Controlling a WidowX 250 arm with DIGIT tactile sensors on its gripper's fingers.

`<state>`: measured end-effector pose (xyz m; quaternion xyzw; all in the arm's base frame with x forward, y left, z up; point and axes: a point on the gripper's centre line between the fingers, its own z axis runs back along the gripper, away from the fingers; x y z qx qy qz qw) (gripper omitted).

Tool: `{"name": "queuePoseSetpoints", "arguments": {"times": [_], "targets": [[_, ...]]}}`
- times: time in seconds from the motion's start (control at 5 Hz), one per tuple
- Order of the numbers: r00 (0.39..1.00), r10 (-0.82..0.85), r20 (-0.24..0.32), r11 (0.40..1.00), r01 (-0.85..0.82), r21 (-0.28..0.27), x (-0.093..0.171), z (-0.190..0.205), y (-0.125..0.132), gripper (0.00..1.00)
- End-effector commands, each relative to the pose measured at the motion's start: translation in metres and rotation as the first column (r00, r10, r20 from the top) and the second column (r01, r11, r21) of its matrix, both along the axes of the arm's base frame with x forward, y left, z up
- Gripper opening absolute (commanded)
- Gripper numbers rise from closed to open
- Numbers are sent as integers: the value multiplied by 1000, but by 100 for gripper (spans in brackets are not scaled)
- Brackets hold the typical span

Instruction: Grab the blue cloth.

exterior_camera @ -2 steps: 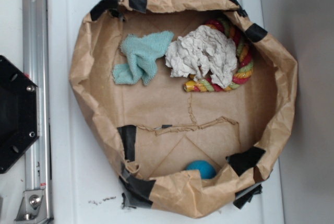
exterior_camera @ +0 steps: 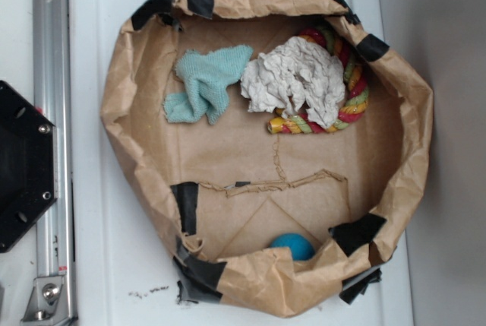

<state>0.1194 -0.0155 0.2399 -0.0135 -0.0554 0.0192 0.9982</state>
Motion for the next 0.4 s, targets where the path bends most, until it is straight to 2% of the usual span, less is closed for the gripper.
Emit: {"name": "queuePoseSetpoints", "arguments": {"times": [0.0,0.2], "targets": [[1000,4,-4,994,-3,108,69,-51,32,100],[997,-62,-41,993,66,99,91,-86,40,100]]}}
